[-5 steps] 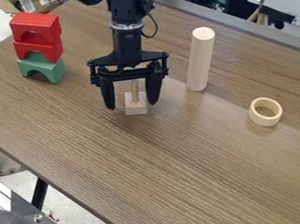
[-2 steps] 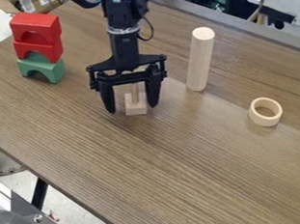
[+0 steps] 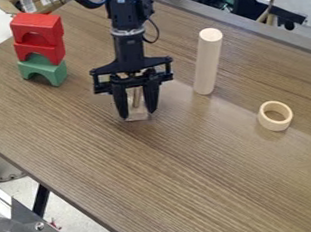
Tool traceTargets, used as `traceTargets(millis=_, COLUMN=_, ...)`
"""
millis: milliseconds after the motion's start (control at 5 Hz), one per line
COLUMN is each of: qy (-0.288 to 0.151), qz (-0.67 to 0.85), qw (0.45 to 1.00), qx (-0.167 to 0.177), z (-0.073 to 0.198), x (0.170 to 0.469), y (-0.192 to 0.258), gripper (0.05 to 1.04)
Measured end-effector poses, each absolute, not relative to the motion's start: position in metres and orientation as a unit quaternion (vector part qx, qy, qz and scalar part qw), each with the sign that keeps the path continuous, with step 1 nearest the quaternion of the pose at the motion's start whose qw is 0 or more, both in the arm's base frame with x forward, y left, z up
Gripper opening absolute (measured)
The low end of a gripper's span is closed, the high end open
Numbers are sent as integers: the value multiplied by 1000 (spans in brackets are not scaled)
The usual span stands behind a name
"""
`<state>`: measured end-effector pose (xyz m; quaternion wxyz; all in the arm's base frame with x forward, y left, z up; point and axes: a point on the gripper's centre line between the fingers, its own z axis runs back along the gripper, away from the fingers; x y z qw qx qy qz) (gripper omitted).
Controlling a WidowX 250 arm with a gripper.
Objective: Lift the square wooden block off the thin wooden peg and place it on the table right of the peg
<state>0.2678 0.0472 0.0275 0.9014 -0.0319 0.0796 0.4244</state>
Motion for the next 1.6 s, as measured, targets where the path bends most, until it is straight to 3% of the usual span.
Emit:
traceTargets(millis=400, qy=89, qz=435, qw=896, qx=-12, z=30, x=263, y=50, gripper=514)
traceTargets(millis=1200, qy=23, qz=450, qw=893, qx=-18, z=89, x=268, y=51, gripper=514)
traceTargets(millis=1600, qy=0, qz=446, qw=895, qx=-24, z=101, x=275, y=51, gripper=514)
